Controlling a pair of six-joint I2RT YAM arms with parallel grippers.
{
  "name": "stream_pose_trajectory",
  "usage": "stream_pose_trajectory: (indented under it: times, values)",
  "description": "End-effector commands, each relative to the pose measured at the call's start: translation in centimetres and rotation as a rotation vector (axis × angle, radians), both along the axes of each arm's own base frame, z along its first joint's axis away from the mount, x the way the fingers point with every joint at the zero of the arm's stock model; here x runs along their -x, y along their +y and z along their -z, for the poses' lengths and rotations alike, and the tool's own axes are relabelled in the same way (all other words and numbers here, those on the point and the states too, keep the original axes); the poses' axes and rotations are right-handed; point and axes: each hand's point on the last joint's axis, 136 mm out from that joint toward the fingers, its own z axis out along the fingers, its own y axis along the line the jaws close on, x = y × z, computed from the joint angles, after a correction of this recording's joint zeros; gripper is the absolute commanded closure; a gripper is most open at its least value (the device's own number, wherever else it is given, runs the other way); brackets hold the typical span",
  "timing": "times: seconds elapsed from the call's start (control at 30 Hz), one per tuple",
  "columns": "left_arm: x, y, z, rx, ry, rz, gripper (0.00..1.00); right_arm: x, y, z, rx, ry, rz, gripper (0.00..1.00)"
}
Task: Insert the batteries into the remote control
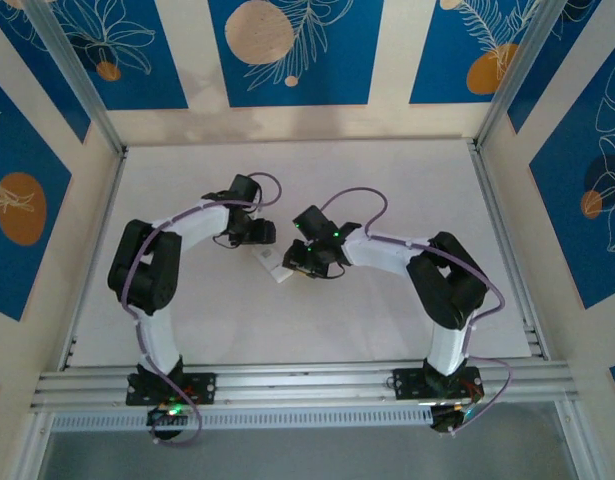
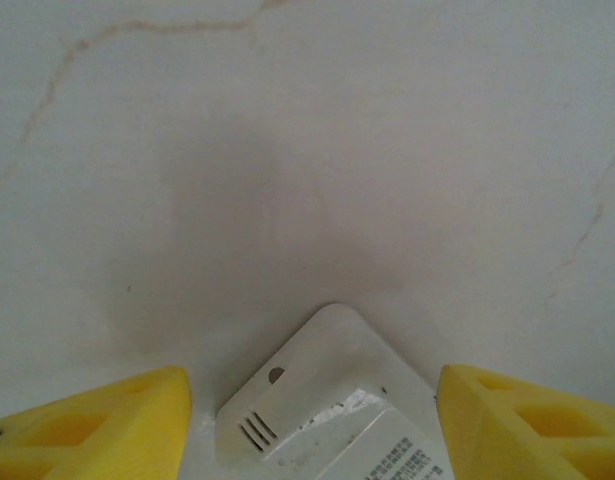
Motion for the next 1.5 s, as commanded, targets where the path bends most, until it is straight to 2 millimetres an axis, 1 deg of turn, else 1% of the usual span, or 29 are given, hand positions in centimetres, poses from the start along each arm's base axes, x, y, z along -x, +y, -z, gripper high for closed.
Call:
stream_pose_trajectory:
  times: [0.0,0.13,0.27,0.43,0.57,0.7,0.87,1.13,1.2,1.37,1.4,1.47]
  values:
    - [-0.6,0.0,-0.6,0.026,0.008,-0.003,0.34,0.0,0.2,0.7,0.029,0.012,-0.003,0.6]
    - [-0.8,-0.1,-0.4,0.045,0.017,0.001,0.34,0.1,1.0,1.3,-0.004,0.045,0.0,0.59]
    - [-0.5,-0.5,0.2,0.067,0.043,0.014,0.34,0.2,1.4,1.8,-0.016,0.066,0.004,0.58]
    - [0.0,-0.5,1.2,0.07,0.076,0.018,0.36,0.1,1.8,2.3,-0.018,0.079,0.003,0.62]
    - [0.4,-0.4,1.8,0.071,0.092,0.018,0.38,-0.1,2.1,2.3,-0.022,0.082,-0.007,0.63]
    - [0.6,-0.3,2.0,0.075,0.1,0.017,0.41,-0.3,2.1,2.6,-0.011,0.083,-0.002,0.63]
    - [1.1,-0.4,2.3,0.087,0.109,0.018,0.43,-0.3,1.9,3.4,0.025,0.099,-0.002,0.67]
    - [2.2,-0.5,2.7,0.119,0.123,0.015,0.47,-0.2,1.7,4.6,0.084,0.121,-0.019,0.67]
    - [2.5,-0.7,2.7,0.133,0.126,0.016,0.47,-0.2,1.6,5.1,0.125,0.117,-0.036,0.67]
    - [2.8,-0.7,2.7,0.143,0.126,0.012,0.47,0.3,0.5,7.4,0.254,0.101,-0.083,0.66]
    - [2.7,-0.6,2.6,0.143,0.122,0.012,0.47,0.4,0.4,7.6,0.258,0.104,-0.086,0.67]
    - [2.7,-0.6,2.3,0.143,0.113,0.012,0.45,0.0,0.7,6.6,0.231,0.08,-0.095,0.66]
